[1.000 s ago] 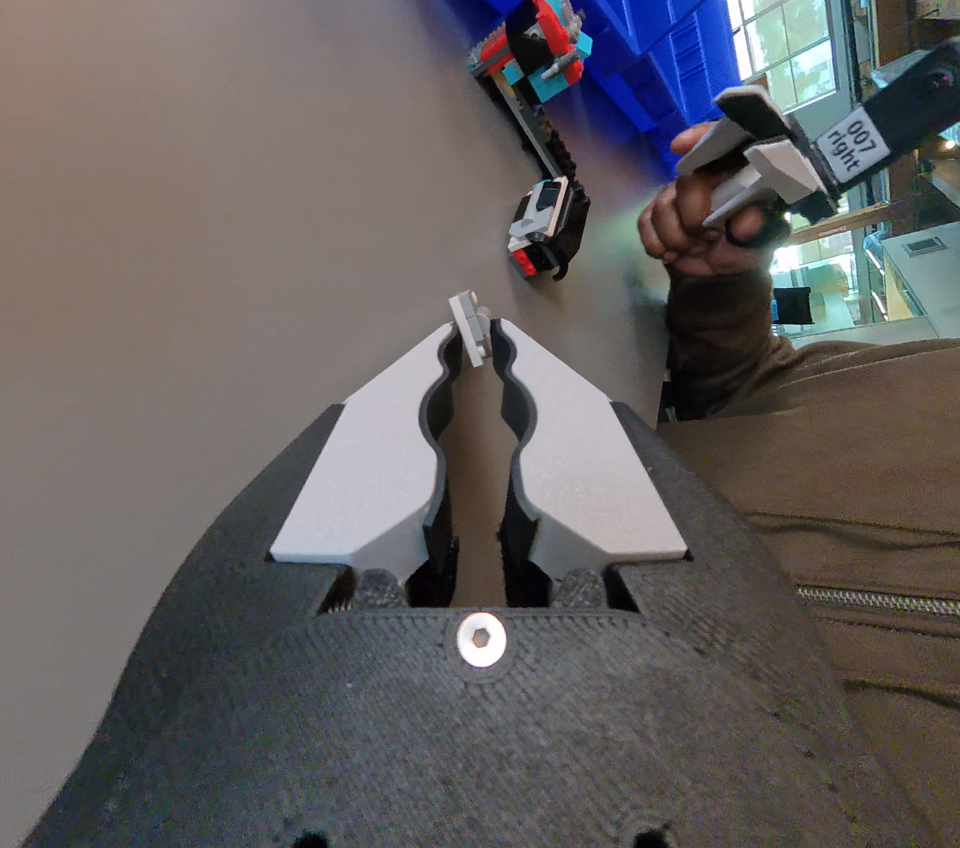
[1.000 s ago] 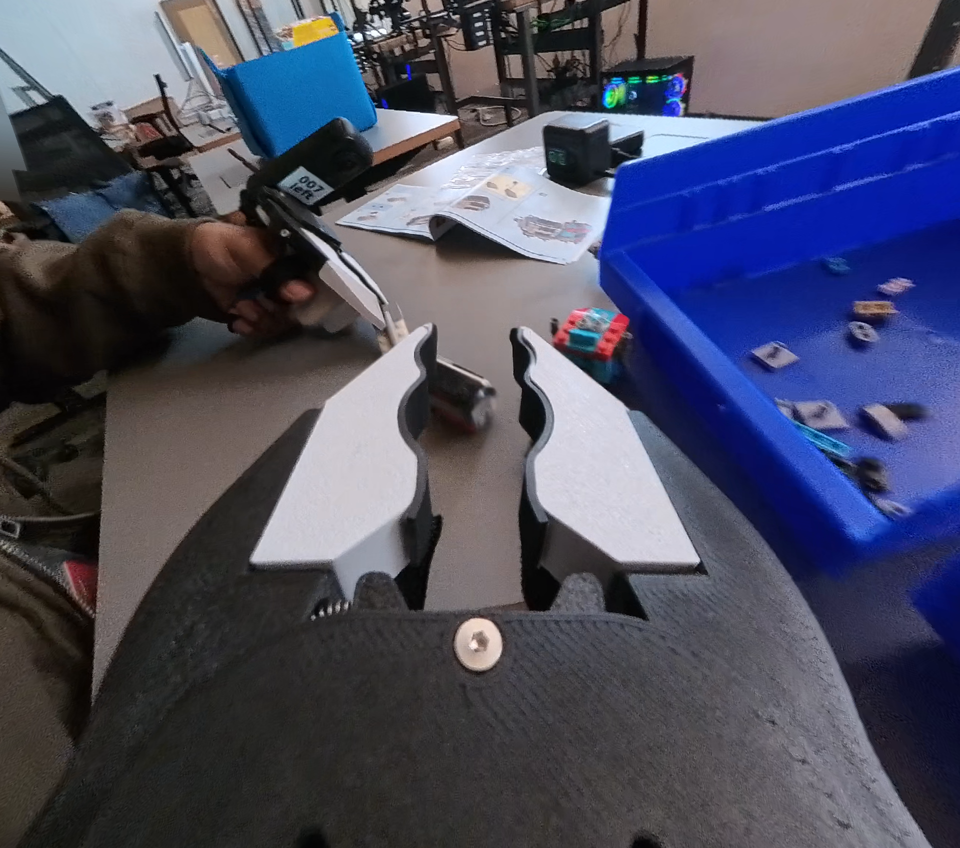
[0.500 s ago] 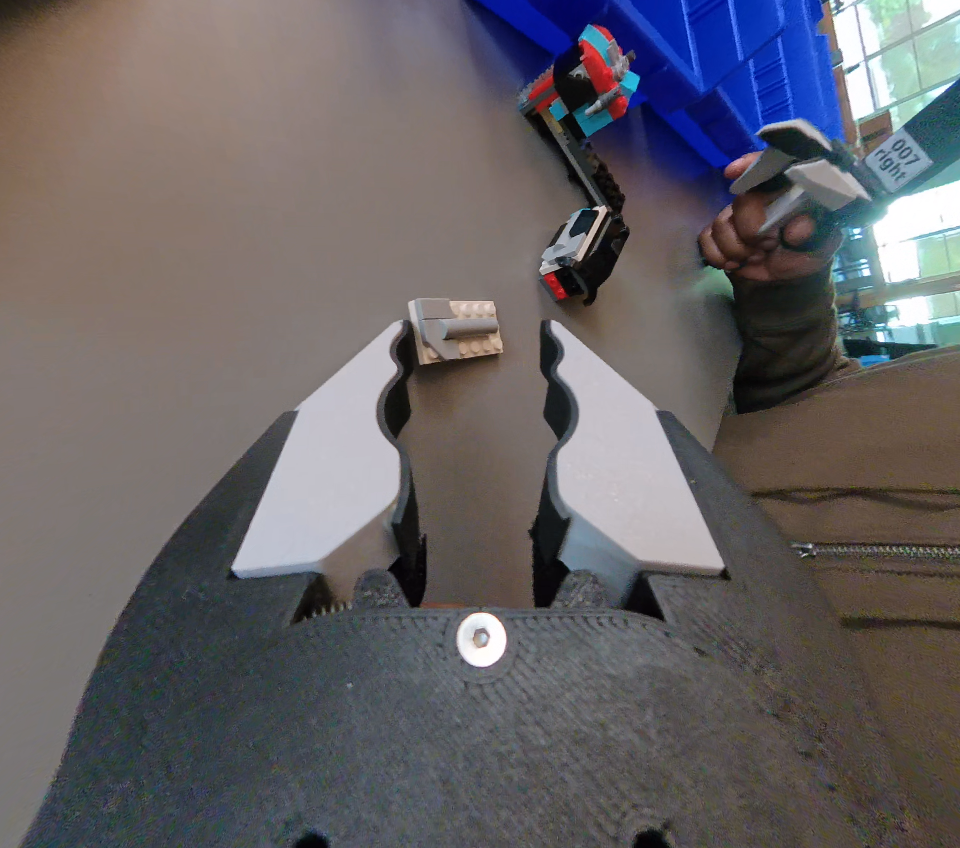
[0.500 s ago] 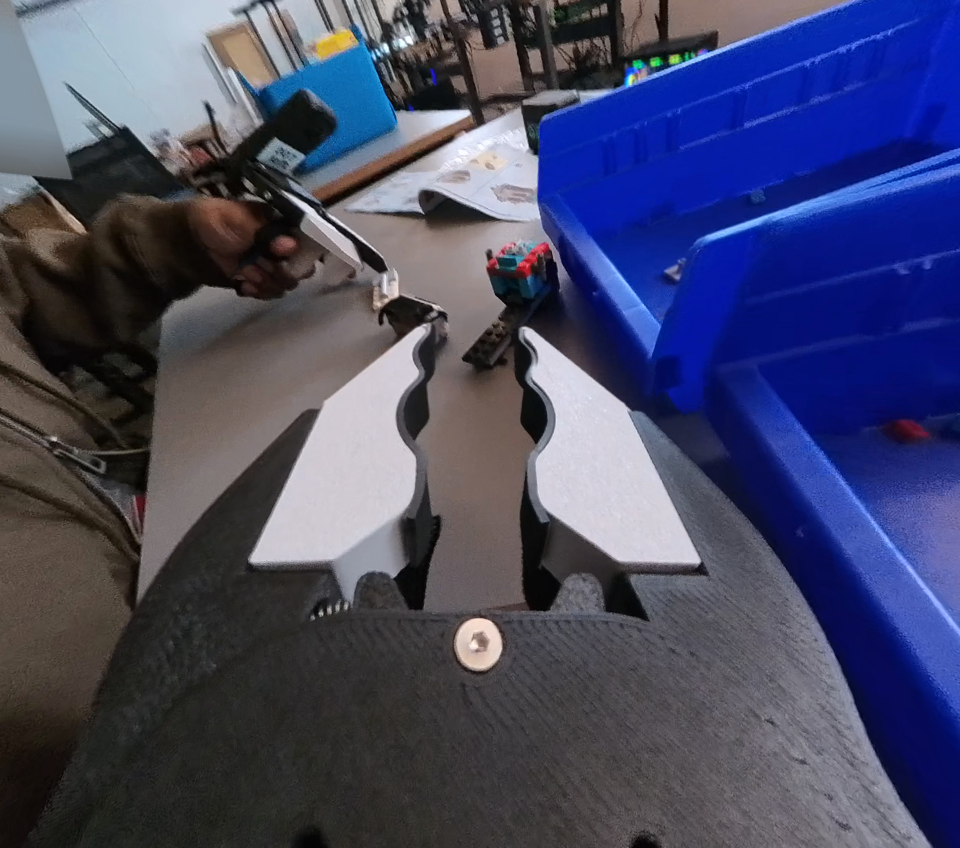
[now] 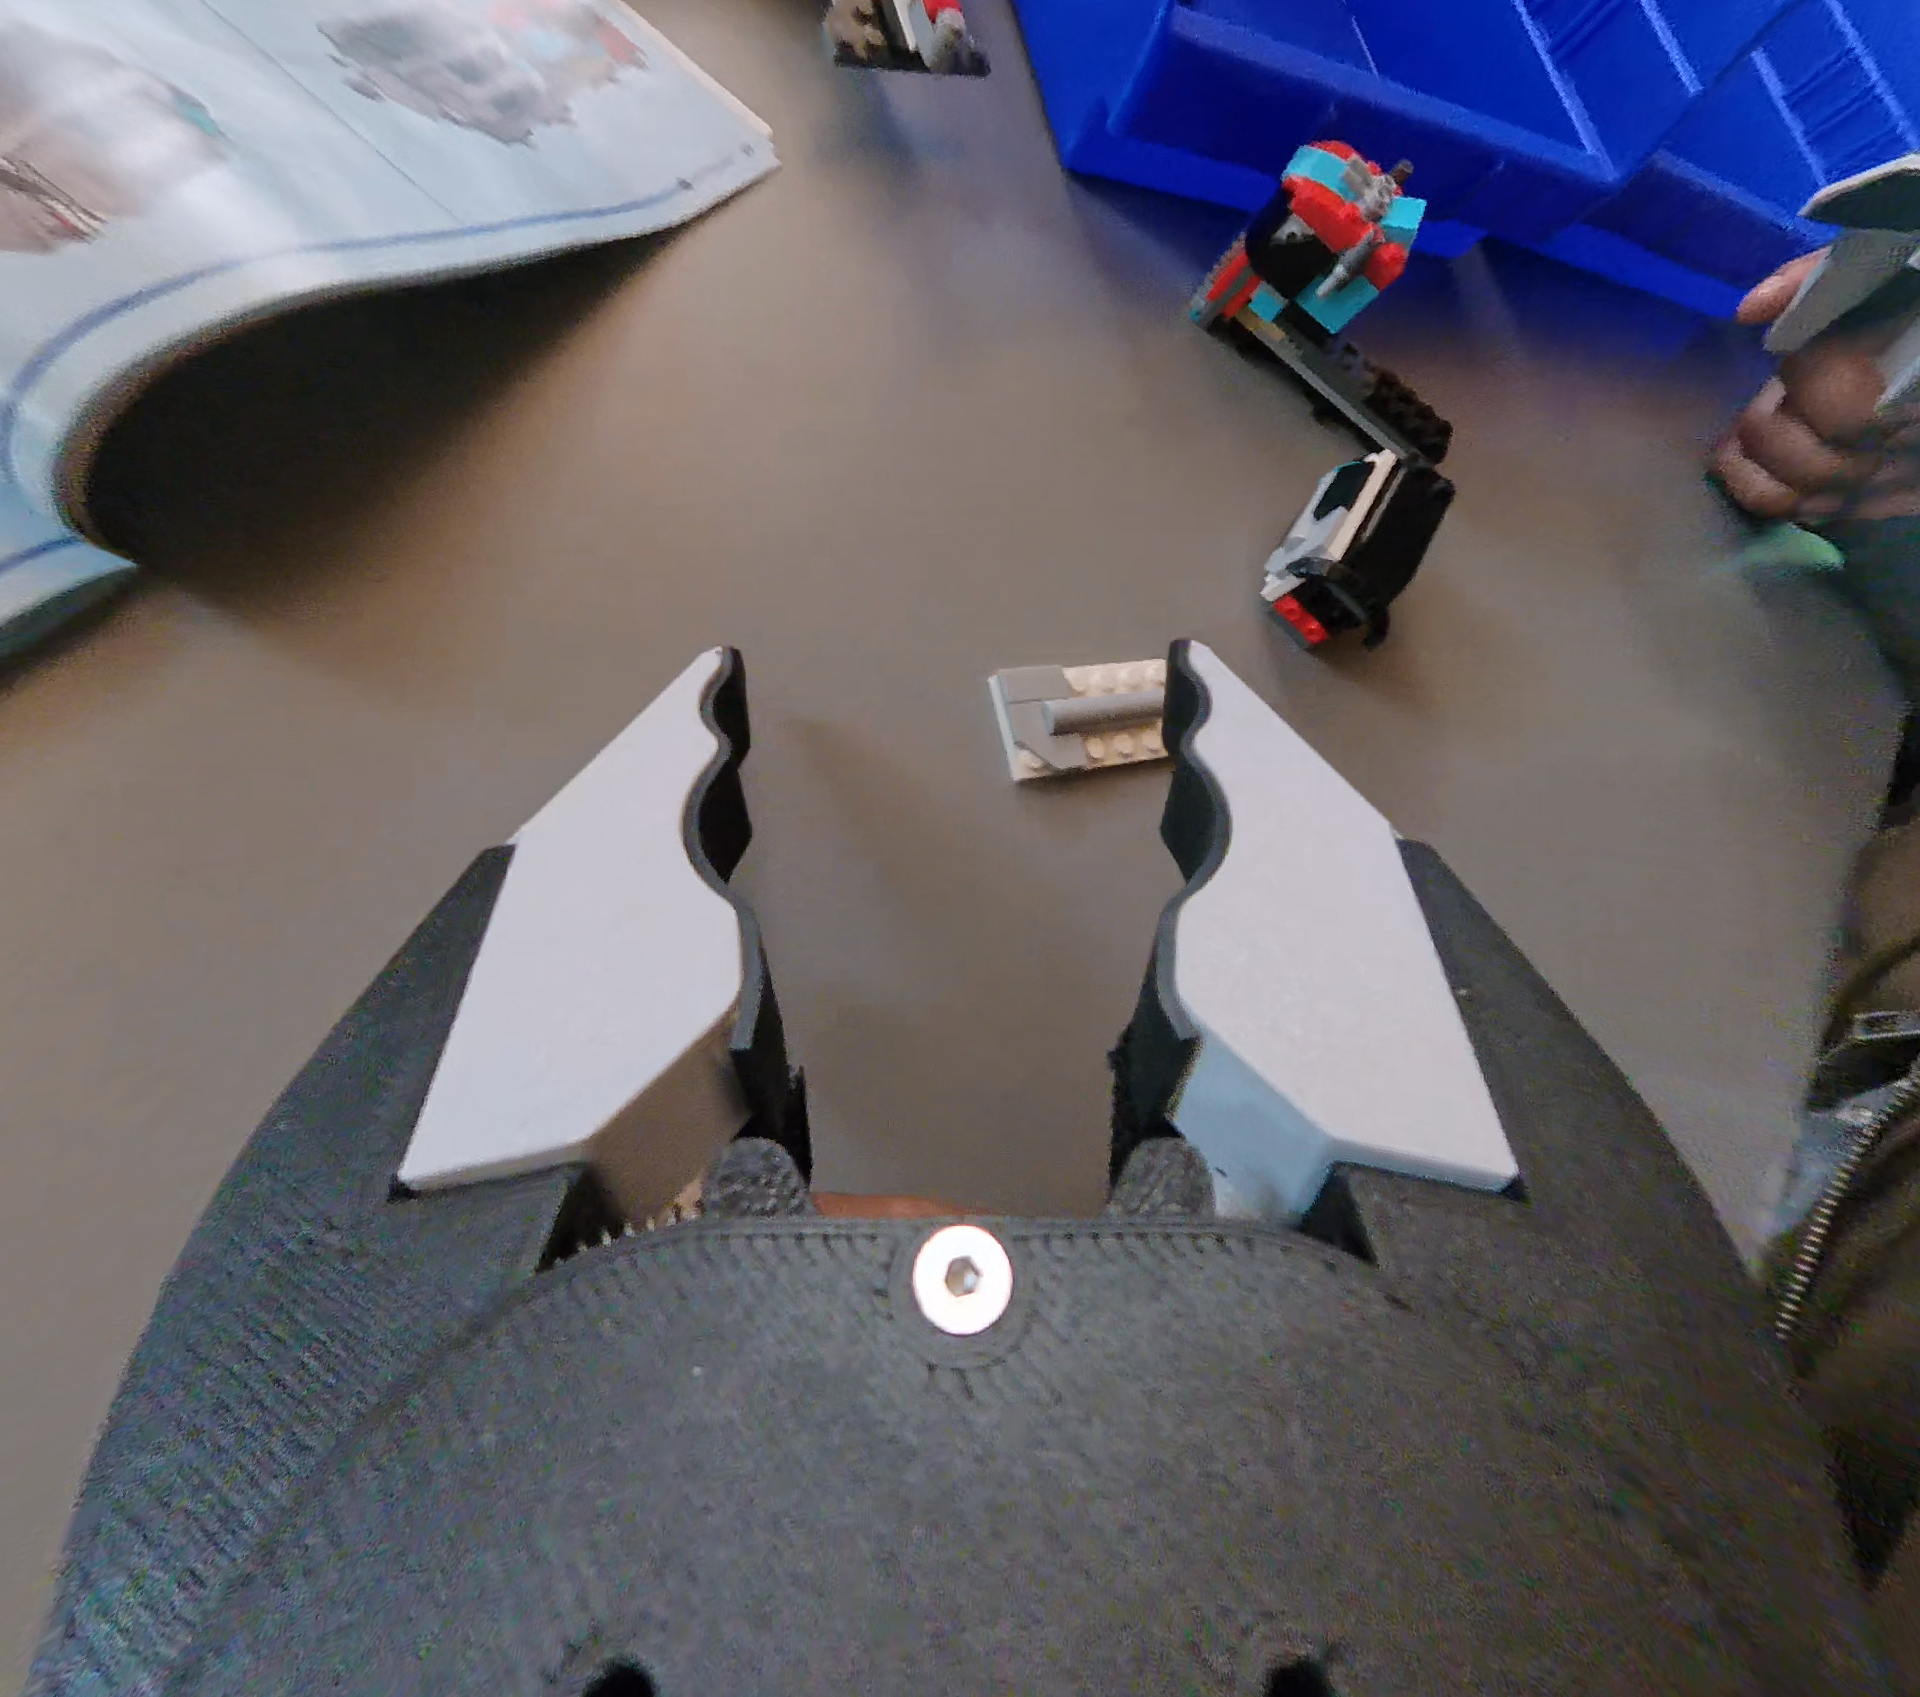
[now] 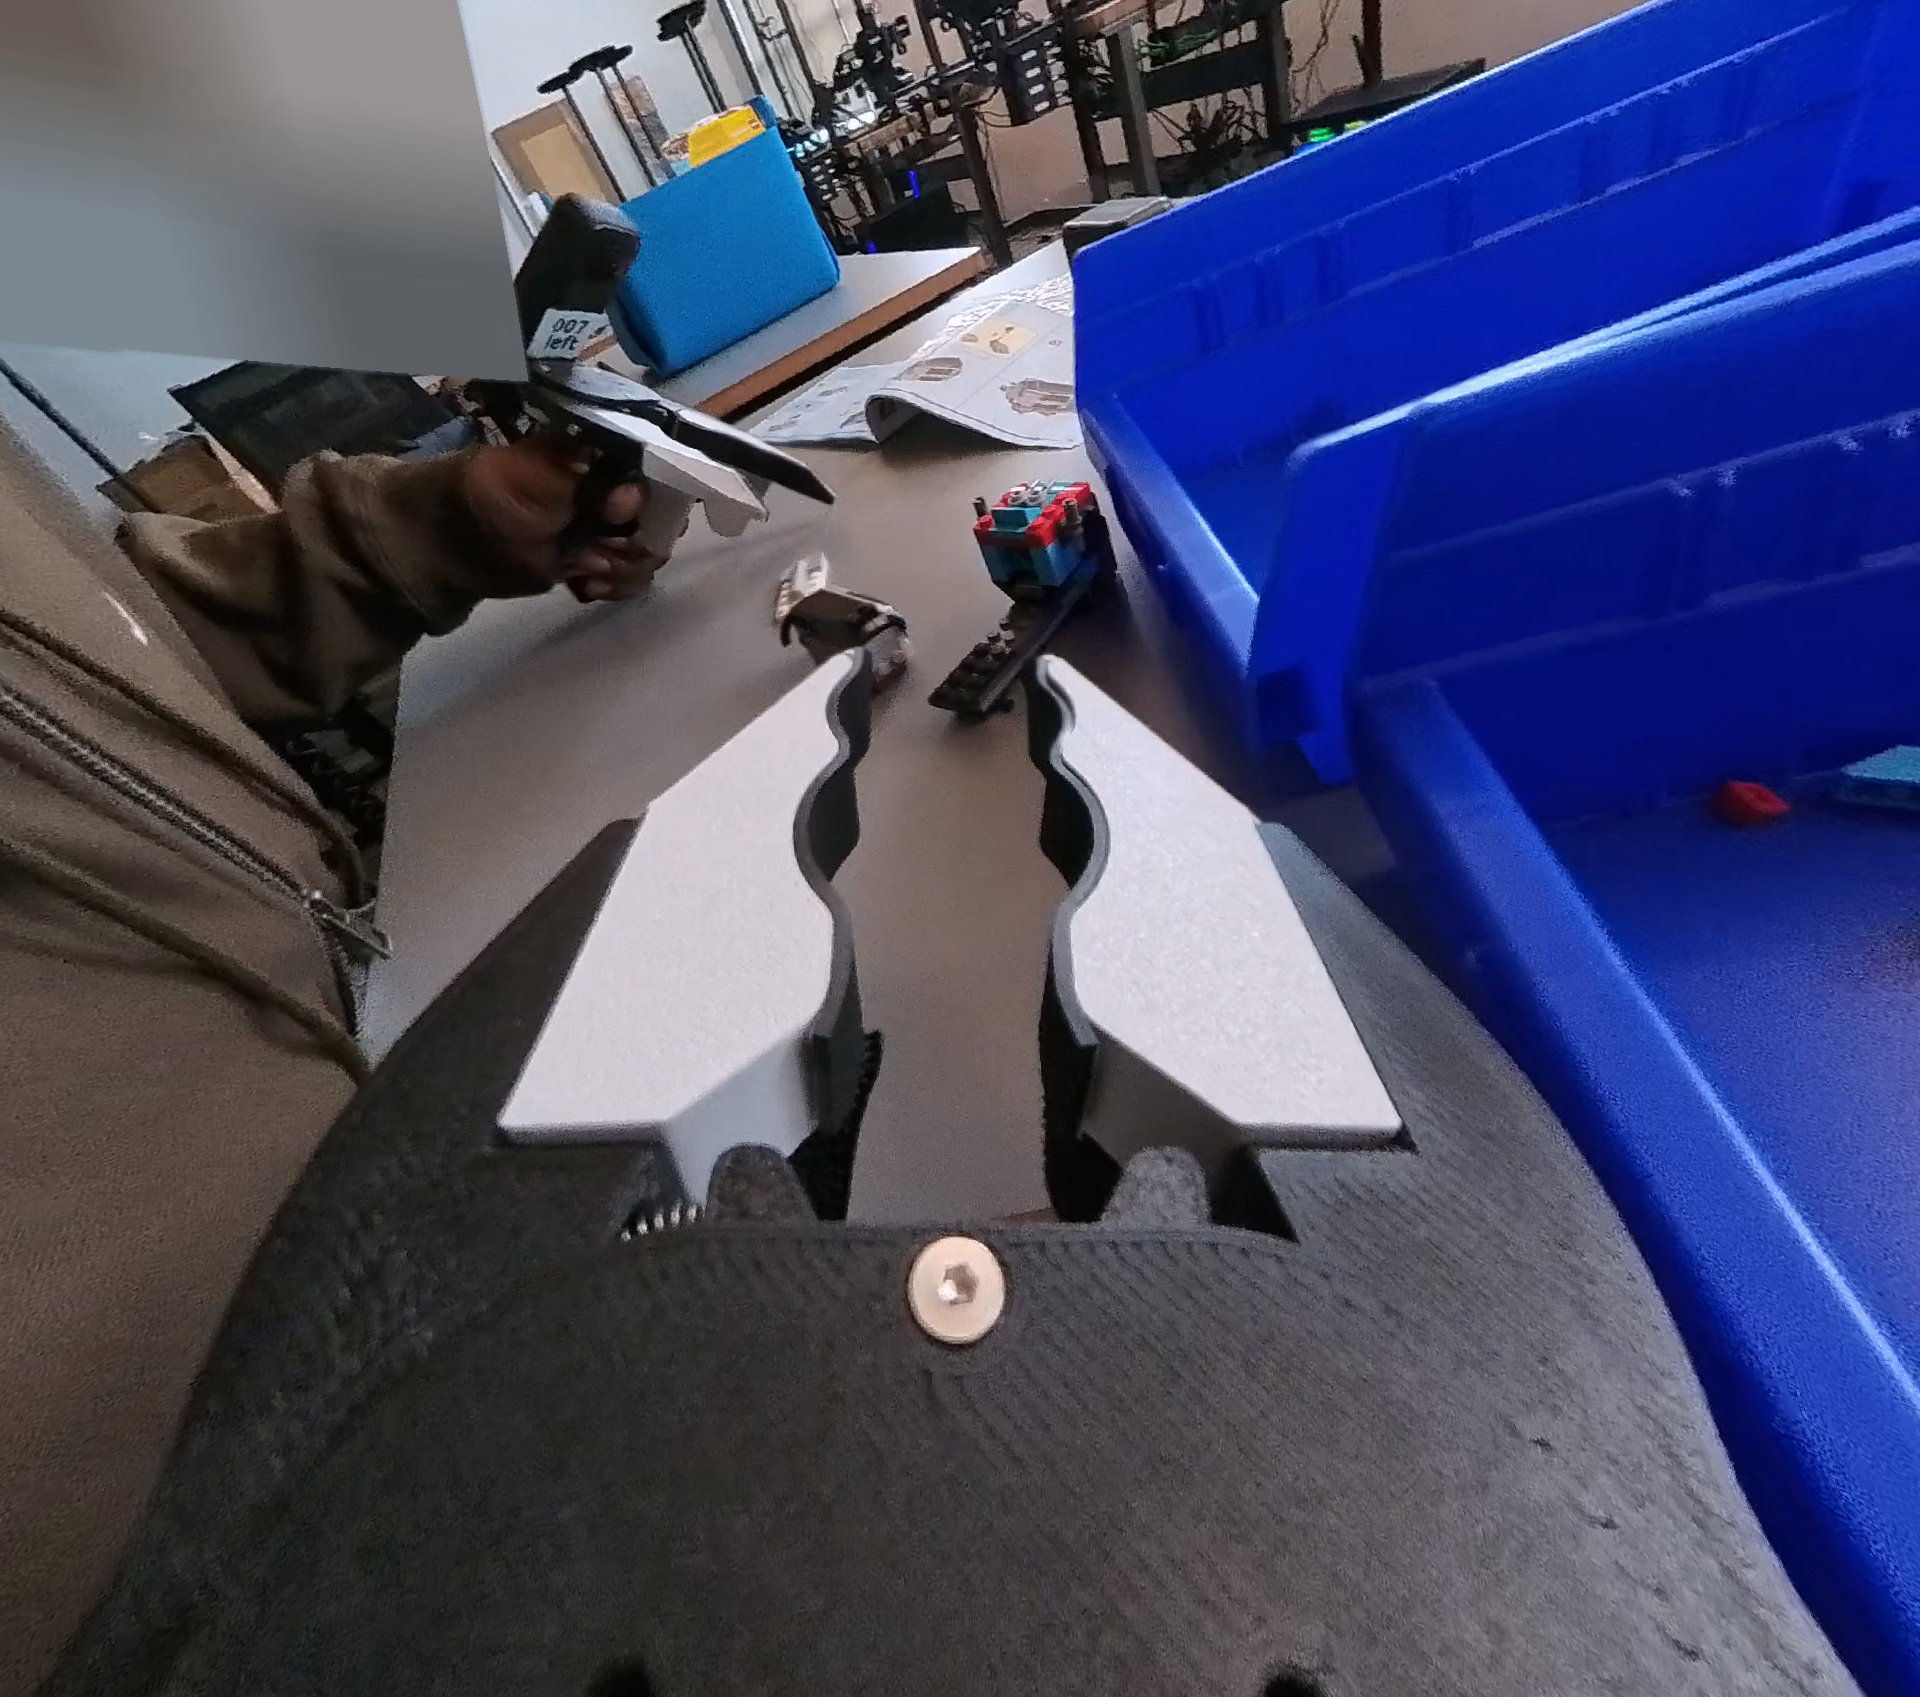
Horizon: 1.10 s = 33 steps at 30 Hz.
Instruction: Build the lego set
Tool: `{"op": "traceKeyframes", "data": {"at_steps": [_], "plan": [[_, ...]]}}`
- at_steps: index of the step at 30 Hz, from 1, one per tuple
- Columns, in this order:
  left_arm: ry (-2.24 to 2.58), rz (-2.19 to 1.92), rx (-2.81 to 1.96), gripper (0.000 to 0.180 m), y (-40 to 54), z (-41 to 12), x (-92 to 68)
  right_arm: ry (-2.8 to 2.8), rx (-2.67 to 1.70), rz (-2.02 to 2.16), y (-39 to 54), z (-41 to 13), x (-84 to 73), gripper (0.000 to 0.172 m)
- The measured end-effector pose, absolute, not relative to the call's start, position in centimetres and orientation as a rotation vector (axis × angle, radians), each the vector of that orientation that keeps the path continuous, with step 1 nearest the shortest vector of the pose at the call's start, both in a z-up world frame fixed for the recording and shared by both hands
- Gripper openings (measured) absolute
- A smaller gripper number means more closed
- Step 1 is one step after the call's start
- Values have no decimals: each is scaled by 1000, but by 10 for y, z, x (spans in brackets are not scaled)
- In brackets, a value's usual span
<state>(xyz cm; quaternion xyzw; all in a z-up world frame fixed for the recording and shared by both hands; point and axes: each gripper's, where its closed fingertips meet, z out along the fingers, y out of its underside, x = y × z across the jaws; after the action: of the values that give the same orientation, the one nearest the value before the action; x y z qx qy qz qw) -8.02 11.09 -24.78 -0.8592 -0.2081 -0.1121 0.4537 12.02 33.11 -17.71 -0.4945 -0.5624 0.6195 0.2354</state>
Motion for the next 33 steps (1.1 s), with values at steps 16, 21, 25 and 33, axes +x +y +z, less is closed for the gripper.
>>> {"op": "traceKeyframes", "data": {"at_steps": [16,21,25,33], "plan": [[-576,-167,-2000,66,109,-240,-96,-1514,-1459,1651,343,-186,117,11],[-579,-176,-2004,64,109,-241,-95,-1515,-1460,1652,342,-187,117,7],[-580,-179,-2004,63,109,-241,-94,-1511,-1473,1657,343,-187,117,7],[-577,-191,-1994,63,109,-240,-94,-1517,-1488,1664,343,-189,116,7]]}}
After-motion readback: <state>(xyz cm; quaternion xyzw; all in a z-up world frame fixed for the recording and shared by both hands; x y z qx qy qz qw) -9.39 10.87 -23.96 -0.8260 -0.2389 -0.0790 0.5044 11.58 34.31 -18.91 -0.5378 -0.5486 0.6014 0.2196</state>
